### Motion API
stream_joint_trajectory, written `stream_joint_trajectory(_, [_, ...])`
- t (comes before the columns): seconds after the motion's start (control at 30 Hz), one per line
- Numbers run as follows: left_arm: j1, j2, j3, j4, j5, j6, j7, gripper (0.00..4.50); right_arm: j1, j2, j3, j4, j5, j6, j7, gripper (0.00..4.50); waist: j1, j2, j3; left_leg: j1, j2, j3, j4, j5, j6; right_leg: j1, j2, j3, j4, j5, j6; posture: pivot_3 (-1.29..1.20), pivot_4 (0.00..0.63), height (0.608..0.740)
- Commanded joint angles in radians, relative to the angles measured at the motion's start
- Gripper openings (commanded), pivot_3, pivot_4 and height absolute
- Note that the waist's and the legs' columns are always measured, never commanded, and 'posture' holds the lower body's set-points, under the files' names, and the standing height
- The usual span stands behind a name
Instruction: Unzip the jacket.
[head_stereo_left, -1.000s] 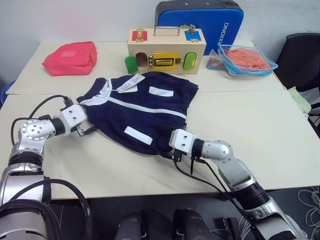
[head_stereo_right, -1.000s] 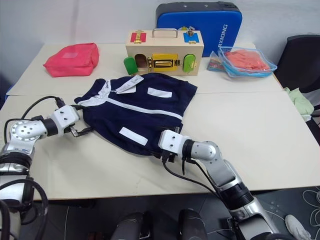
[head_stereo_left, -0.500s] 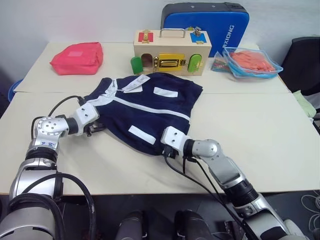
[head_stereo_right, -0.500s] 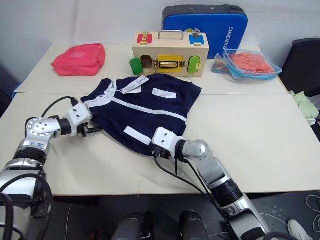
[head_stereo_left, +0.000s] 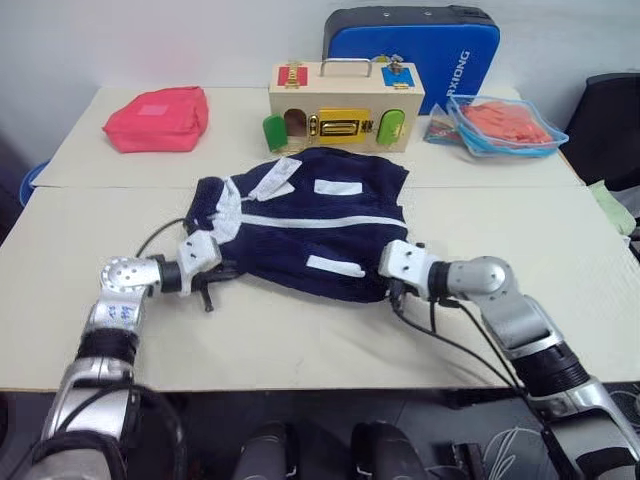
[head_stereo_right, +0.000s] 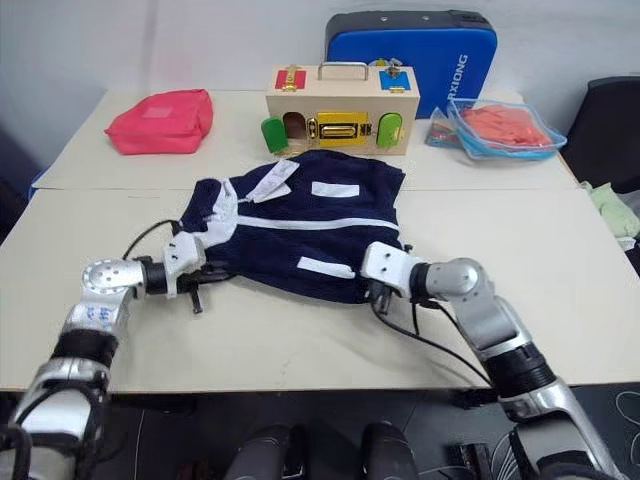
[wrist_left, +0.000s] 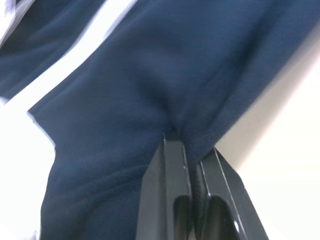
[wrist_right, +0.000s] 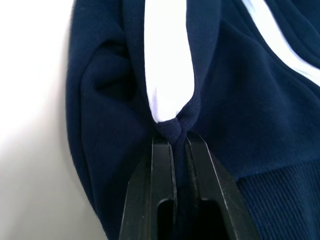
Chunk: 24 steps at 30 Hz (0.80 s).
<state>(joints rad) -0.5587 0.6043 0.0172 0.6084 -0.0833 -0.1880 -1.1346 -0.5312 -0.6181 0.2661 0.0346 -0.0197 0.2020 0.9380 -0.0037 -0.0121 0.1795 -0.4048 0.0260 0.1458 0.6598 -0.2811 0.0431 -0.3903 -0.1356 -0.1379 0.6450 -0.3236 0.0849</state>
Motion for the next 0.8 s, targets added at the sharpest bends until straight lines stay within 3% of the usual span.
stream_joint_trajectory(0.03, [0.165, -0.026, -0.081, -0.377, -0.062, 0.282, 0.004, 0.00, -0.007, -0.074, -0.071, 0.036, 0.039, -0.057, 0.064, 0.01, -0.001, 0.000, 0.000, 0.000, 0.000, 0.000, 0.000, 0.000, 0.000, 0.000, 0.000, 0.001, -0.001, 0.000, 0.000, 0.00, 0.150, 0.740])
stream_joint_trajectory(0.17, [0.279, -0.038, -0.116, -0.674, -0.087, 0.465, 0.081, 0.00, 0.032, -0.158, -0.109, 0.069, 0.072, -0.095, 0.138, 0.01, 0.001, 0.000, 0.000, 0.000, 0.001, 0.000, 0.000, 0.000, 0.000, 0.000, 0.000, 0.003, -0.001, 0.000, 0.000, 0.00, 0.150, 0.740])
stream_joint_trajectory(0.37, [0.423, 0.022, -0.173, -0.897, -0.071, 0.509, 0.095, 0.00, 0.182, -0.272, -0.155, 0.015, 0.143, -0.101, 0.259, 0.01, 0.002, 0.000, 0.000, 0.000, 0.004, 0.001, 0.000, -0.002, -0.003, 0.000, 0.000, 0.004, -0.008, 0.000, 0.000, 0.00, 0.150, 0.740])
stream_joint_trajectory(0.6, [0.572, 0.129, -0.117, -0.979, -0.115, 0.484, 0.071, 0.00, 0.444, -0.380, -0.212, -0.162, 0.231, -0.066, 0.330, 0.01, 0.004, 0.000, 0.000, 0.003, 0.006, 0.000, -0.002, -0.003, -0.003, 0.003, 0.000, 0.003, -0.012, 0.000, 0.000, 0.00, 0.150, 0.740])
stream_joint_trajectory(0.8, [0.610, 0.200, -0.052, -0.956, -0.162, 0.441, 0.054, 0.00, 0.527, -0.376, -0.233, -0.259, 0.266, -0.034, 0.298, 0.01, 0.003, 0.000, 0.000, 0.016, 0.007, -0.001, -0.010, -0.008, -0.005, 0.014, 0.000, 0.003, -0.019, -0.001, -0.001, 0.00, 0.150, 0.740])
